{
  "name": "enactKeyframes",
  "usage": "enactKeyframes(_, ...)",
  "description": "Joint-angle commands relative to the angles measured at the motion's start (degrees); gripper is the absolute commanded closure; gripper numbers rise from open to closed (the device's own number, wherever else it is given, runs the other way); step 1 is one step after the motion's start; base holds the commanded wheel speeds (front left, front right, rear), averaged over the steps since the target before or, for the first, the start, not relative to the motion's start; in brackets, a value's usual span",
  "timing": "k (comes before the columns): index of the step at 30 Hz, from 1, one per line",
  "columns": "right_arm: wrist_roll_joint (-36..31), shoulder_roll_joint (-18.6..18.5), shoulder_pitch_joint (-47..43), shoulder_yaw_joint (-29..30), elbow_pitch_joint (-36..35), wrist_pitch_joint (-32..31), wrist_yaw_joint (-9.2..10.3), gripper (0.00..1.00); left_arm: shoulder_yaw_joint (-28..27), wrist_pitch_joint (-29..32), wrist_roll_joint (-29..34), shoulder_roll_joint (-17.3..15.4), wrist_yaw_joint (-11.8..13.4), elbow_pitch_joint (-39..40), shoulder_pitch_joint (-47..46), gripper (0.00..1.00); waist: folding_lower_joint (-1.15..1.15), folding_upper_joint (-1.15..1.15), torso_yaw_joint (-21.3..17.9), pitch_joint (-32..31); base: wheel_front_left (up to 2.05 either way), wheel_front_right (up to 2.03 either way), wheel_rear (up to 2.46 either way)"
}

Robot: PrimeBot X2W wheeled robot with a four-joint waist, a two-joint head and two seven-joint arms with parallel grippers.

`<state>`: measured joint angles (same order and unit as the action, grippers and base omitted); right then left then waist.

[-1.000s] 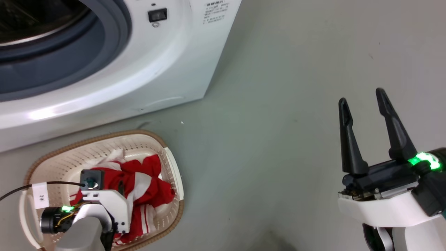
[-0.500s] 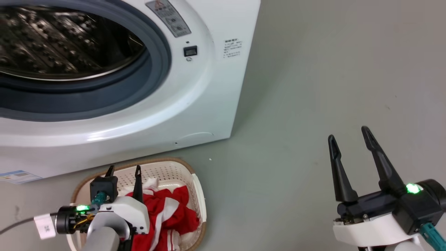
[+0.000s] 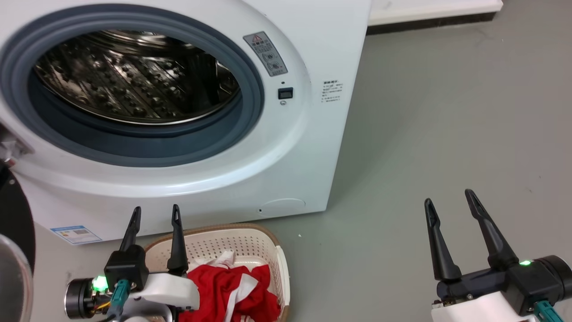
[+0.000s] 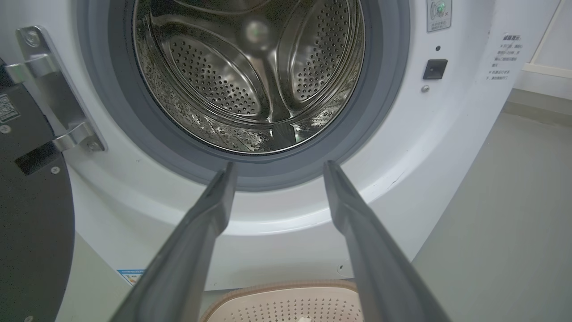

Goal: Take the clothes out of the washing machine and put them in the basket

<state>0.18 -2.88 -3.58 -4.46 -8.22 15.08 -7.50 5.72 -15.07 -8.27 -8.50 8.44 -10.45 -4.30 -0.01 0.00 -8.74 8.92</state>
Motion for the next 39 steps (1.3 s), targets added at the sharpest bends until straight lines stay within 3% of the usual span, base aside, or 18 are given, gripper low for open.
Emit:
enactKeyframes(1,-0.4,0.0,-0.9,0.1,0.3,0.1,0.02,0.0,-1.0,-0.1,1.1,1.0,-0.3,2.1,1.8,0.0,0.01,0.0,1.2,-1.7,0.0,0.0,0.0)
enactKeyframes(12,-0.5,0.0,-3.6,0.6,0.8,0.1,0.02,0.0,-5.1,-0.1,3.8,4.7,-1.1,9.6,8.6,0.0,0.01,0.0,3.1,-5.9,0.0,0.0,0.0)
enactKeyframes(25,1.2,0.0,-4.9,1.4,2.2,0.1,0.02,0.0,-5.9,-0.1,5.5,5.5,-2.4,11.2,12.5,0.0,0.01,0.0,3.5,-7.2,0.0,0.0,0.0)
enactKeyframes(39,2.2,0.0,-4.7,1.9,2.0,0.1,0.02,0.0,-6.0,-0.1,5.8,5.7,-2.2,11.1,13.1,0.0,0.01,0.0,3.4,-7.1,0.0,0.0,0.0)
